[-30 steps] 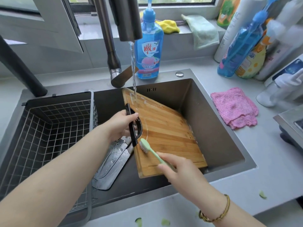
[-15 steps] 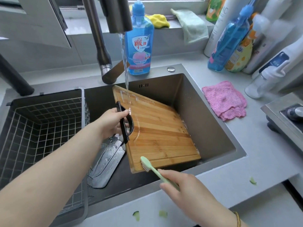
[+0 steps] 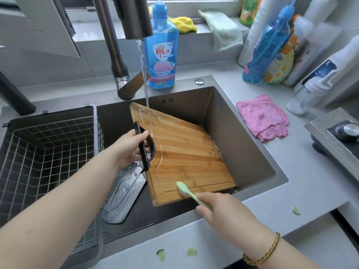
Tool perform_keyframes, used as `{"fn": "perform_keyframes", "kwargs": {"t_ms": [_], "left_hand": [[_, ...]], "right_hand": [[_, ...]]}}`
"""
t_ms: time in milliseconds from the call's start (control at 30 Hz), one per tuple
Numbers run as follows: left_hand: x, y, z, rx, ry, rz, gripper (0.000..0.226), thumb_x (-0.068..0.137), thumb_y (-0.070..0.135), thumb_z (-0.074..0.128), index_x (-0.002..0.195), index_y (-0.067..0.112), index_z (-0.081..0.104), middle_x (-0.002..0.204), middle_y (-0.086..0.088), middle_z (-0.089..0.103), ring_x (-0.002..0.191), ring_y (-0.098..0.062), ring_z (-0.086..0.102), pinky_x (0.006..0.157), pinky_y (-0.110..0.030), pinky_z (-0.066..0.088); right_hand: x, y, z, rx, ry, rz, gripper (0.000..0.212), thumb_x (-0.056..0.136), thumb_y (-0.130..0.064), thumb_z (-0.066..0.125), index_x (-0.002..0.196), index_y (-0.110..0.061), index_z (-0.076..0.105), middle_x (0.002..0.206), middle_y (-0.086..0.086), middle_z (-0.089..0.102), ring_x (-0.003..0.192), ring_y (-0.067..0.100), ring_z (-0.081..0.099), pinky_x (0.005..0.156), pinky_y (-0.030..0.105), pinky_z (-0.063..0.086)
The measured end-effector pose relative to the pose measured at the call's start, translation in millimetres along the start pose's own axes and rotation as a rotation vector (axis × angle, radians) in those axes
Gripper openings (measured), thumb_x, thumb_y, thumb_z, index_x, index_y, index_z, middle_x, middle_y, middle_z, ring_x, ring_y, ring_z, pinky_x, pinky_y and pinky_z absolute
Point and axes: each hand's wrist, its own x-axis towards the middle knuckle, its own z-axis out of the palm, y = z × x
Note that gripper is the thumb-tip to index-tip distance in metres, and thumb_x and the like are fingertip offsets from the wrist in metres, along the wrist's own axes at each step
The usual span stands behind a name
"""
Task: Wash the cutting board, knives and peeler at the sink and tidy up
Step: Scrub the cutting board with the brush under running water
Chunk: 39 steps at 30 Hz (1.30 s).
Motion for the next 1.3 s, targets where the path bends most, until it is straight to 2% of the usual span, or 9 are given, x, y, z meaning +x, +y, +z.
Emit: {"fn": "perform_keyframes", "kwargs": {"t_ms": [200,333,467,567,700,867,1033,1167,1300], "left_hand": [[3.3,-0.4,-0.4,0.005,-0.001,-0.006,0.01,0.097,0.021,0.042,0.09,0.021,0.048,0.093,-0.006,0.059,0.081,-0.022,0.06,0.063,-0.033,0.048],[6.3,-2.0,-2.6,-0.015,0.014,-0.02,0.009,0.097,0.021,0.042,0.091,0.021,0.049,0.093,-0.007,0.057,0.079,-0.022,0.058,0.063,-0.034,0.049],[6.3,-6.2,-3.6,0.002,0.009,-0.024,0.011,0.095,0.021,0.048,0.105,0.019,0.047,0.097,-0.006,0.059,0.082,-0.021,0.061,0.061,-0.031,0.05],[6.8,-10.2,-0.4,0.029,-0.014,-0.016,0.03,0.091,0.021,0.054,0.119,0.022,0.041,0.108,-0.006,0.06,0.093,-0.024,0.062,0.066,-0.032,0.053],[5.9,-7.7,1.4,-0.015,-0.036,-0.048,0.015,0.094,0.016,0.05,0.101,0.029,0.046,0.103,-0.013,0.052,0.092,-0.028,0.055,0.08,-0.038,0.051],[2.8,-8.9,4.8,-0.02,0.013,-0.016,0.031,0.09,0.0,0.045,0.117,0.014,0.046,0.104,-0.016,0.059,0.084,-0.029,0.06,0.064,-0.032,0.055],[-7.6,-14.6,-8.4,-0.032,0.027,-0.038,0.025,0.089,-0.002,0.045,0.104,0.018,0.049,0.099,-0.014,0.061,0.074,-0.026,0.063,0.049,-0.027,0.052],[-9.2,-23.1,-30.0,-0.055,0.041,-0.082,0.019,0.093,0.003,0.045,0.105,0.018,0.047,0.095,-0.014,0.061,0.071,-0.026,0.061,0.059,-0.034,0.049],[-6.7,-30.4,-37.5,-0.018,0.065,-0.138,0.013,0.095,0.007,0.045,0.107,0.013,0.045,0.091,-0.014,0.059,0.065,-0.02,0.053,0.056,-0.034,0.051]], "right_hand": [[11.2,4.5,-6.1,-0.02,0.004,0.038,0.031,0.094,-0.034,0.042,0.122,-0.034,0.055,0.108,-0.005,0.065,0.102,0.017,0.057,0.081,0.028,0.045],[9.1,-1.9,-3.5,0.116,-0.095,-0.009,0.032,0.094,-0.035,0.043,0.124,-0.037,0.053,0.077,-0.021,0.053,0.066,-0.001,0.049,0.055,0.015,0.04],[19.1,9.9,-6.3,-0.05,0.003,0.038,0.029,0.095,-0.033,0.041,0.119,-0.03,0.056,0.114,-0.004,0.064,0.106,0.019,0.057,0.085,0.029,0.047],[20.6,11.9,-6.4,-0.063,0.009,0.039,0.03,0.095,-0.034,0.04,0.119,-0.028,0.056,0.114,-0.002,0.064,0.106,0.019,0.057,0.084,0.03,0.046],[19.4,16.8,-4.1,0.107,0.034,0.073,0.035,0.094,-0.038,0.043,0.128,-0.035,0.049,0.115,-0.01,0.062,0.099,0.011,0.056,0.069,0.02,0.043],[17.5,12.4,-1.8,0.242,-0.005,0.038,0.04,0.094,-0.034,0.042,0.134,-0.039,0.039,0.12,-0.013,0.055,0.098,0.008,0.049,0.076,0.019,0.041],[29.6,-4.8,5.6,0.259,-0.053,-0.033,0.043,0.096,-0.031,0.039,0.138,-0.038,0.032,0.129,-0.009,0.052,0.114,0.012,0.05,0.091,0.025,0.04],[56.9,-16.1,9.7,0.252,-0.077,-0.056,0.039,0.097,-0.035,0.035,0.137,-0.034,0.037,0.097,-0.01,0.051,0.064,0.001,0.041,0.057,0.018,0.037],[101.5,-26.6,12.7,0.281,-0.085,-0.055,0.037,0.098,-0.03,0.036,0.134,-0.03,0.042,0.085,-0.008,0.054,0.057,0.004,0.039,0.05,0.017,0.033]]}}
